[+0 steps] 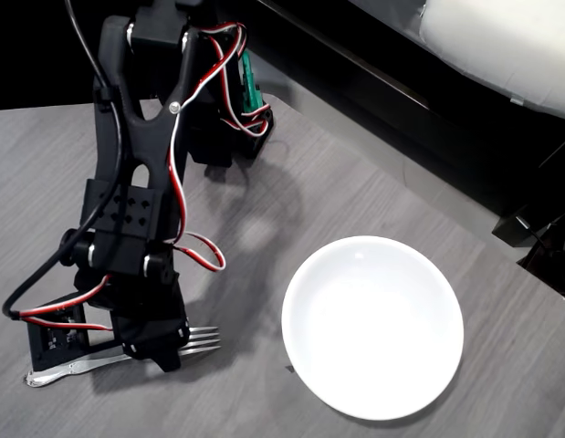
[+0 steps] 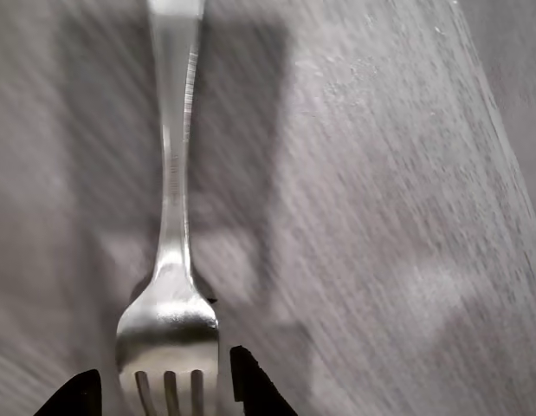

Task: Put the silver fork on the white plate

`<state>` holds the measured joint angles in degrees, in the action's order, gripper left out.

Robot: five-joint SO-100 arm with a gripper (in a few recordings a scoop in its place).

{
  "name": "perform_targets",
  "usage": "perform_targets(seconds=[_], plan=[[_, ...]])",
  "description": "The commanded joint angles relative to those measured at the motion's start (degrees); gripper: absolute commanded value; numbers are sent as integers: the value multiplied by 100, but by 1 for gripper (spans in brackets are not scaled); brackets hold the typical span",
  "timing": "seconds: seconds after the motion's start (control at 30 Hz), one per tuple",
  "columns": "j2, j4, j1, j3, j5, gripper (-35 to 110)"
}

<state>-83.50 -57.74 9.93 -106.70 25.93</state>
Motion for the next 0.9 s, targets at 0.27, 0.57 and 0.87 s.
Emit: perform_targets(seconds=[0.27, 0.57, 0.87], plan=[[53, 105, -9, 211, -26, 17], [132, 220, -9, 211, -9, 17], [220, 308, -9, 211, 0, 17]])
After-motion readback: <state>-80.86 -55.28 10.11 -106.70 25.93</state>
